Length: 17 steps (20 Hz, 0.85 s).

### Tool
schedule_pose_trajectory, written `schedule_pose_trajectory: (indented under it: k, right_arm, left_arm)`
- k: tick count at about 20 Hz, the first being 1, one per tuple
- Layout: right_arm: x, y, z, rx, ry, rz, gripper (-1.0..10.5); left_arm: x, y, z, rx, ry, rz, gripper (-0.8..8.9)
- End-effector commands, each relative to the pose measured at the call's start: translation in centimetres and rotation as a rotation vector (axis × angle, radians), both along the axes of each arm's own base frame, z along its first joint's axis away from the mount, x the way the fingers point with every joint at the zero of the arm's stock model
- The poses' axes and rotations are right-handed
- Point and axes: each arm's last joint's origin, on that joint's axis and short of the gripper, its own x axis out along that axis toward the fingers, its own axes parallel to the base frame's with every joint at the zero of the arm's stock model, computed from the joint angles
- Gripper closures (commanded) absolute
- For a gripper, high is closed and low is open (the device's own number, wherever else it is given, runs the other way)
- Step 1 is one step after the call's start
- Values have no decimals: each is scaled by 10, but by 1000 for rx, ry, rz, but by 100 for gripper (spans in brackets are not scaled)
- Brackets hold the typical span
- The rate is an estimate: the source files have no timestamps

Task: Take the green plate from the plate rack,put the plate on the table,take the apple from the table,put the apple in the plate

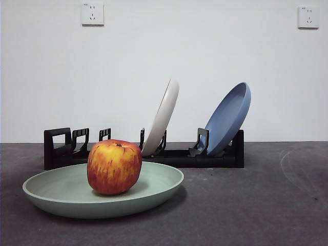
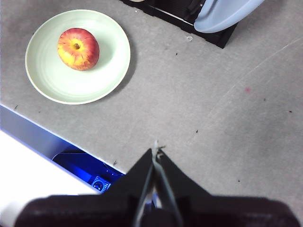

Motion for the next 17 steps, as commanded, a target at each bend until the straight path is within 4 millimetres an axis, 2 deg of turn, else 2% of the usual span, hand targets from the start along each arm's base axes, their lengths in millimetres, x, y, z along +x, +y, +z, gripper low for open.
schedule_pose_trajectory:
  k: [1,3,5,7,9,12,15,17]
  right_arm:
    - [-1,-1,-3,-22,19,-9,946]
    - [-1,-1,-3,-21,19,-9,946]
    - [-1,-1,-3,-22,19,-9,946]
    - [-1,-1,-3,-21,18,-9,946]
    - [-1,-1,-3,-21,19,-9,946]
    - [-1,-1,-3,-21,18,-9,946]
    - [-1,-1,-3,-21,18,-10,946]
    - [-1,-1,-3,-20,18,-9,946]
  left_arm:
    - [3,16,3,-69,-19,213,817]
    - [-4,30,6,-112,-62,375,817]
    - [-16,37,1,-131,-142,457,817]
    - [-23,41,-15,-151,-260,487,817]
    - [-23,41,-42,-166,-381,464,817]
    - [-13,40,-93,-194,-512,431,817]
    - [10,41,-144,-182,-543,461,817]
    - [23,41,-169,-177,-535,468,817]
